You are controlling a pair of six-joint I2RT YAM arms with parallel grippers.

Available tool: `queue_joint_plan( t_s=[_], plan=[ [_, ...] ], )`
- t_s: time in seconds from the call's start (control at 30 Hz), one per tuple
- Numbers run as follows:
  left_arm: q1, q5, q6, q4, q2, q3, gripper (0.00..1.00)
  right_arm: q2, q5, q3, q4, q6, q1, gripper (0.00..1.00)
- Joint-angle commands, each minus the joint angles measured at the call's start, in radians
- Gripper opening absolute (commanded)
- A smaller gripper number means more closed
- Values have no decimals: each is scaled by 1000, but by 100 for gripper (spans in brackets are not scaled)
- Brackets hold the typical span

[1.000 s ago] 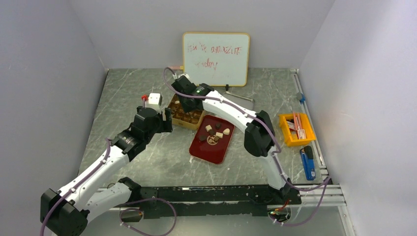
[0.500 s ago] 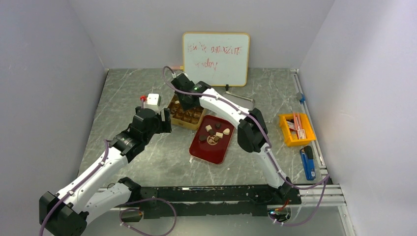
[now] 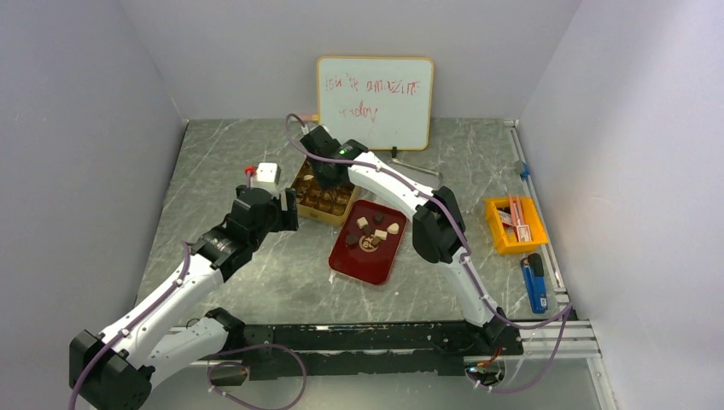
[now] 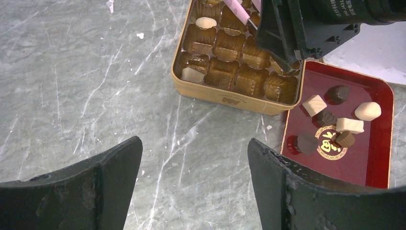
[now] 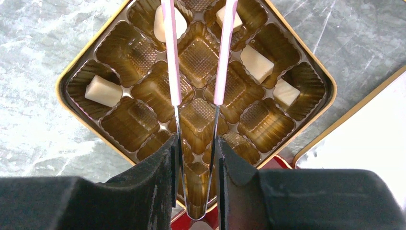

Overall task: Pack the chocolate
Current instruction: Place the fake chocolate in the packing box.

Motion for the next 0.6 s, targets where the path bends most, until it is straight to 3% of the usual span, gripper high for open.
queue_joint_plan(
  t_s=[0.0,0.57],
  plan=[
    [-3,-18,11,17,3,36,85,-1,-13,46,42,-16,-8,19],
    [-4,-18,-5,2,-6,31,85,3,-18,46,52,-26,-16,32]
  ],
)
